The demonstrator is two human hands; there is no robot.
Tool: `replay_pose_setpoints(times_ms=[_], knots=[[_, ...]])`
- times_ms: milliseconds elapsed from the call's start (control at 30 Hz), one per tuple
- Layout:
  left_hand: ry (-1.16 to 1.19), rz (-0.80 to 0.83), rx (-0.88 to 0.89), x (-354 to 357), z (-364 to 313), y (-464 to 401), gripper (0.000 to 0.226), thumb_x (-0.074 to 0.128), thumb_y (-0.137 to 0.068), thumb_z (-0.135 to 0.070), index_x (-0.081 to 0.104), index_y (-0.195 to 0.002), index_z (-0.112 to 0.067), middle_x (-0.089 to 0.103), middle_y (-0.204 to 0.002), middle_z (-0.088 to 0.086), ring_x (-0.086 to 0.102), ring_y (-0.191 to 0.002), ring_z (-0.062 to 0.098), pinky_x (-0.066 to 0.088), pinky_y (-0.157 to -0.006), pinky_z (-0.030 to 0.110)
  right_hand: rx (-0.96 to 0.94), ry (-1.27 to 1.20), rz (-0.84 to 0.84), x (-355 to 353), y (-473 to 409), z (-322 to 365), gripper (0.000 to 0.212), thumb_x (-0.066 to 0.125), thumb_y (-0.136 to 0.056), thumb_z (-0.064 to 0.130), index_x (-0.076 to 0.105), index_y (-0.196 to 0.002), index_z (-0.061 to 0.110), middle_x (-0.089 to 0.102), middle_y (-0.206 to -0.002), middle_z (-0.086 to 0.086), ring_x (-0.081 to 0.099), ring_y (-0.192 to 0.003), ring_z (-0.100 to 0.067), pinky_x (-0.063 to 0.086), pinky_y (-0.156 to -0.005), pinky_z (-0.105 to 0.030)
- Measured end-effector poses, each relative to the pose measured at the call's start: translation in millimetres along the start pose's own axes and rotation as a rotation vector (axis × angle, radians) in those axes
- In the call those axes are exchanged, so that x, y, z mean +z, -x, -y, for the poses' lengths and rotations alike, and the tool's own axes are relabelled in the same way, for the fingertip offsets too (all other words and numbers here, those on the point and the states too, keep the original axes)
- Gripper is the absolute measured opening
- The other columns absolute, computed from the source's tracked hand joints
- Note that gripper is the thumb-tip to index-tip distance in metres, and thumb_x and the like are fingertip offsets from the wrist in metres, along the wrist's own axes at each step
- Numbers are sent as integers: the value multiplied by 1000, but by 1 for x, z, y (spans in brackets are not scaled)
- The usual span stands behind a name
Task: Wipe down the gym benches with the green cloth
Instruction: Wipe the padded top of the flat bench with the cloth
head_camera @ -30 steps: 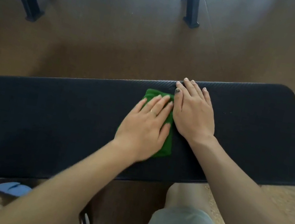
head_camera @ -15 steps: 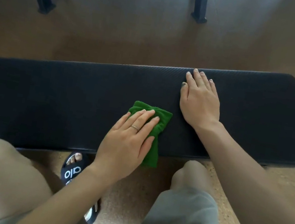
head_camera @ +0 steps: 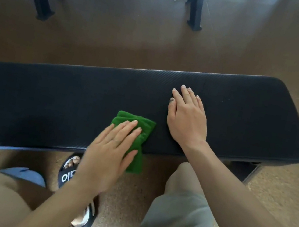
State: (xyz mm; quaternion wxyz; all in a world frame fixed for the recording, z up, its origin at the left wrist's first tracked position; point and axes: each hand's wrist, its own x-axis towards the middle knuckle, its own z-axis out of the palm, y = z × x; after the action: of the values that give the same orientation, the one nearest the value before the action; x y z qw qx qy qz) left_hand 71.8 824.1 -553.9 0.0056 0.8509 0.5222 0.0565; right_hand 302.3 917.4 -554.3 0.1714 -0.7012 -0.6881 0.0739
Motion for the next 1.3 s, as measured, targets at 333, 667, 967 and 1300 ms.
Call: replay_pose_setpoints(times_ms=[333,667,967,1300], knots=[[-92,-189,-282,14,-22,-32,50,30,-111,-32,54,-148,-7,51,-155,11,46,-147,25,32,-124,45,-6,15,-48,6,-5,0,53,25,-110,35,47,-153,16,39,-163,-9,28,-155,-24,18,-128,-44],[-70,-366,217,28,-11,-27,45,47,-109,-37,68,-135,-8,61,-146,9,59,-135,23,48,-113,43,8,-83,-85,0,-8,-7,52,28,-108,32,55,-148,14,46,-159,-6,34,-152,-19,20,-128,-37],[-144,-410,86,32,21,-3,40,55,-103,-33,71,-124,-2,66,-138,13,65,-128,29,49,-109,46,61,-34,-113,7,-7,5,50,31,-108,31,56,-147,11,48,-157,-8,38,-150,-21,23,-127,-37],[-59,-334,250,31,-40,-41,57,45,-108,-47,61,-139,-1,62,-144,16,61,-133,28,47,-113,42,80,-18,-136,4,-8,8,51,29,-107,32,60,-143,12,53,-153,-6,42,-147,-18,28,-125,-36]])
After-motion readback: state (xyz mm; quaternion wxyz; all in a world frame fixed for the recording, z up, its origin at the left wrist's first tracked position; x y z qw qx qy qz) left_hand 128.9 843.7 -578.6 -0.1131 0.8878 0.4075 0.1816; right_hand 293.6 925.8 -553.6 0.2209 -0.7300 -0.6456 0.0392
